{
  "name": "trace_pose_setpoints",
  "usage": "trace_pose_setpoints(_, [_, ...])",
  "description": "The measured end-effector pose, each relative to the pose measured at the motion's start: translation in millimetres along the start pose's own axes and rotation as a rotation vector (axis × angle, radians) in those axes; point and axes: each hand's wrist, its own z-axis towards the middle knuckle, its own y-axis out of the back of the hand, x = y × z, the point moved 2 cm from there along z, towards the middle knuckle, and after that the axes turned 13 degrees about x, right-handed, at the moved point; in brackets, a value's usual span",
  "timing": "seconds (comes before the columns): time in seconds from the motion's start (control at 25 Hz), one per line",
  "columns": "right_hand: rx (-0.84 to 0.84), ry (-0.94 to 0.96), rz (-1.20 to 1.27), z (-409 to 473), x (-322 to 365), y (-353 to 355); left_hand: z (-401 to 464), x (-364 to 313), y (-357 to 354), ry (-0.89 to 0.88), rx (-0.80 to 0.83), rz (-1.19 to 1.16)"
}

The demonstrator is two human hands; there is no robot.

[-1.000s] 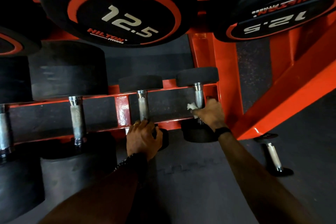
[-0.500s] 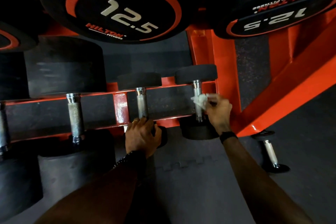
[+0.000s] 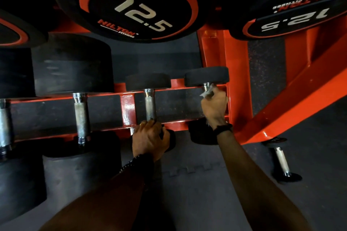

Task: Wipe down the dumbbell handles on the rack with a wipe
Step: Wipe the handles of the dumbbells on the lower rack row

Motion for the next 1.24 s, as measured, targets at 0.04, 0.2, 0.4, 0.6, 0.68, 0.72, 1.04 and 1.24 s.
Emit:
trace_pose_setpoints(0.04, [0.002,-0.093,0.104,12,3,-7,-1,0,1,0.003,-0.008,-0.003])
trace_pose_setpoints(0.2, [0.081,-0.215,0.299,15,-8,-15,-1,-1,1,-0.008,-0.018,-0.005])
trace_pose_setpoints(0.4, [0.138,-0.277,0.452,26,-4,-6,0,0,0,-0.001,-0.027,0.012])
trace_pose_setpoints(0.6, [0.094,-0.312,0.553,34,-12,-4,2,2,-2,-0.009,-0.037,0.029])
trace_pose_setpoints(0.68, [0.271,-0.379,0.713,40,-13,-3,-2,1,-3,-0.027,-0.044,0.043])
trace_pose_setpoints(0.72, [0.383,-0.382,0.74,42,-9,-4,-2,1,-2,-0.031,-0.048,0.052])
trace_pose_setpoints(1.04, [0.148,-0.184,0.23,39,-16,-20,0,1,-2,-0.045,-0.029,0.09])
trace_pose_setpoints(1.24, [-0.061,0.058,-0.047,20,-21,-5,2,5,-5,-0.043,-0.039,0.112])
